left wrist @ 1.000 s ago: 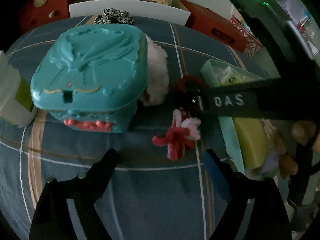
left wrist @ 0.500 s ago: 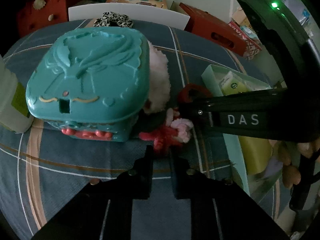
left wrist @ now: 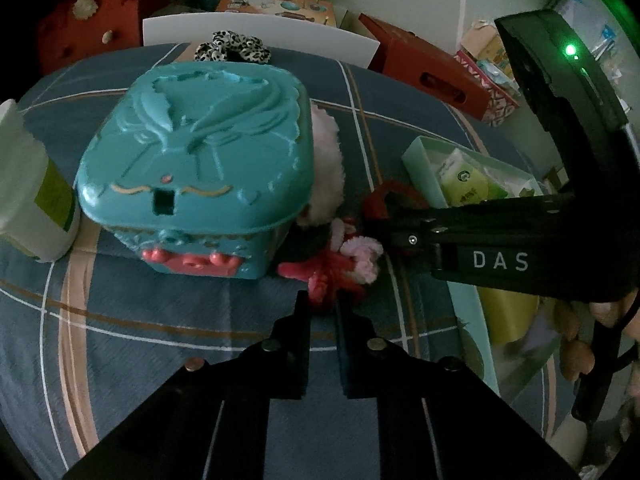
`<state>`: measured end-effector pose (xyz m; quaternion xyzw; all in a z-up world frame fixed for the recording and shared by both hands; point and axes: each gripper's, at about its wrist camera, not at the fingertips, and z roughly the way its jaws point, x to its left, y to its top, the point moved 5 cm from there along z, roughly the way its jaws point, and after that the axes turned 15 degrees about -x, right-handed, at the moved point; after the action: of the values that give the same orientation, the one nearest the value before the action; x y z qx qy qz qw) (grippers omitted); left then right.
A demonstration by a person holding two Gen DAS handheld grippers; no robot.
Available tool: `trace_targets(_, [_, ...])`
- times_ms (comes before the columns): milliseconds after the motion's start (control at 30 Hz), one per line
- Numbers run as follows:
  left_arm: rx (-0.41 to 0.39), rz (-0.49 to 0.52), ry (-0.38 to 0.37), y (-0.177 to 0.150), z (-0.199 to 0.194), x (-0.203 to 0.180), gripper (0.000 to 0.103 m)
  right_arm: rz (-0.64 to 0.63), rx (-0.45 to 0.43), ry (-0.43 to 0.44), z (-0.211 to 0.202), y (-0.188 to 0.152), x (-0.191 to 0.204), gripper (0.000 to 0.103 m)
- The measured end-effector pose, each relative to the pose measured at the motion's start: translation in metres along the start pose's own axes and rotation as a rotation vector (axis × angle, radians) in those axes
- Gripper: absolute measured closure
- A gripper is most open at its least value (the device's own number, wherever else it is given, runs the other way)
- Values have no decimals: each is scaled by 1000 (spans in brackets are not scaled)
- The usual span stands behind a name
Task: Organize soft objects
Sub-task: 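Grasp the red-pink toy with the left tool while the right tool grasps the red ring, then lift the red-pink toy and red ring and carry both toward the tray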
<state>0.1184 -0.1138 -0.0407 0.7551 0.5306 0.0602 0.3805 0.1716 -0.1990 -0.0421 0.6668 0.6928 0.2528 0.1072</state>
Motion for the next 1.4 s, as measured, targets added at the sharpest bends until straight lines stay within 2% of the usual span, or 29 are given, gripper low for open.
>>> trace_targets(300, [9, -19, 23, -7, -10, 11, 92, -4, 15, 17, -6, -17, 9, 76])
trace_targets(567, [16, 12, 28, -18, -25, 22, 91, 16, 7, 27, -10, -29, 12, 76])
trace_targets(1000, [-36, 44, 16, -24, -49, 24, 91, 38, -11, 55, -13, -47, 12, 76])
trace_targets(1400, [-66, 32, 13, -20, -75, 31, 91, 81, -28, 87, -29, -46, 10, 78])
